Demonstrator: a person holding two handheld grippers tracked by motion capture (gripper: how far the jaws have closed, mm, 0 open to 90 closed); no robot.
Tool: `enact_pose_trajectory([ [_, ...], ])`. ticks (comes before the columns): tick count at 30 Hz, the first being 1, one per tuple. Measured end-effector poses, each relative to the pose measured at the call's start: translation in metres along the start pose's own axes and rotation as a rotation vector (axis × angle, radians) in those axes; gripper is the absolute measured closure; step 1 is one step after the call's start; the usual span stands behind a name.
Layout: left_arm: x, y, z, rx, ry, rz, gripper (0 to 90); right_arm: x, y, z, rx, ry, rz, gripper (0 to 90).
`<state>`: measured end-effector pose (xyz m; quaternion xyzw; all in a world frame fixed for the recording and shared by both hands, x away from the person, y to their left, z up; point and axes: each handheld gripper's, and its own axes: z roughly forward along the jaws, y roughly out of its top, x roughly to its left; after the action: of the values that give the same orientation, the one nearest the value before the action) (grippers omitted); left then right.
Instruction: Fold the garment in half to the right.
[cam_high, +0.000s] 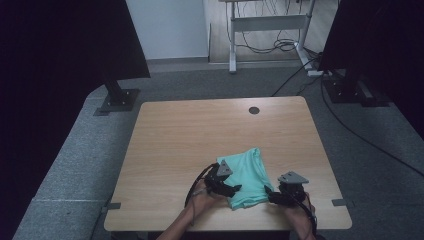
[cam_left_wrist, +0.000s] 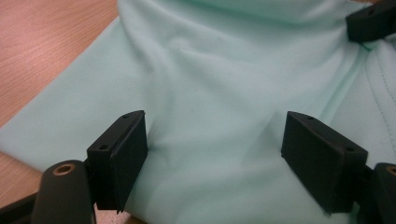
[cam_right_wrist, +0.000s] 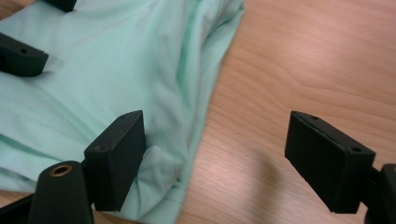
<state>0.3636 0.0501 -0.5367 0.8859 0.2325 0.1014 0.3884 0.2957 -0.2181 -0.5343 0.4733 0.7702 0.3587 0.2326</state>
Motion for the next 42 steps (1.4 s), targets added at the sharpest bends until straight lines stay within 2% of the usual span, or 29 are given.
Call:
enact_pose_trajectory([
  [4,0.000,0.000,0.000,0.000,0.000,0.000,22.3,0.003,0.006,-0.002,-0.042,0.026,-0.007,19.2],
  [9,0.000,0.000,0.000,0.000,0.000,0.000,22.3,0.012,0.014,0.014,-0.043,0.076,-0.037,18.2],
  [13,0.000,0.000,0.000,0.000,0.000,-0.002,22.3,0.005,0.014,0.024,-0.015,0.049,-0.021,18.1],
  [16,0.000,0.000,0.000,0.000,0.000,-0.001,22.3,-0.006,0.011,0.022,-0.004,0.019,0.029,18.2],
  [19,0.000,0.000,0.000,0.000,0.000,-0.001,22.2,-0.013,0.008,0.019,0.007,-0.002,0.047,18.3],
  [21,0.000,0.000,0.000,0.000,0.000,-0.001,22.2,-0.015,0.009,0.018,-0.002,-0.001,0.049,18.2],
  [23,0.000,0.000,0.000,0.001,0.000,0.000,22.1,-0.013,0.014,0.017,-0.029,0.021,0.043,17.7],
  [25,0.000,0.000,0.000,0.001,0.001,0.000,22.1,-0.011,0.022,0.020,-0.042,0.039,0.019,16.5],
  [28,0.000,0.000,0.000,0.001,0.001,0.000,22.0,-0.008,0.034,0.028,-0.055,0.052,0.008,16.1],
  [31,0.000,0.000,0.000,0.001,0.001,-0.001,22.0,-0.009,0.041,0.041,-0.037,0.054,0.004,16.0],
  [34,0.000,0.000,0.000,0.001,0.001,0.000,22.0,-0.012,0.042,0.049,-0.008,0.020,-0.006,16.7],
  [37,0.000,0.000,0.000,0.001,0.001,0.000,22.0,-0.020,0.038,0.053,0.020,-0.012,0.010,16.7],
  [42,0.000,0.000,0.000,0.001,0.001,-0.001,21.8,-0.030,0.034,0.049,0.024,-0.017,0.043,17.0],
])
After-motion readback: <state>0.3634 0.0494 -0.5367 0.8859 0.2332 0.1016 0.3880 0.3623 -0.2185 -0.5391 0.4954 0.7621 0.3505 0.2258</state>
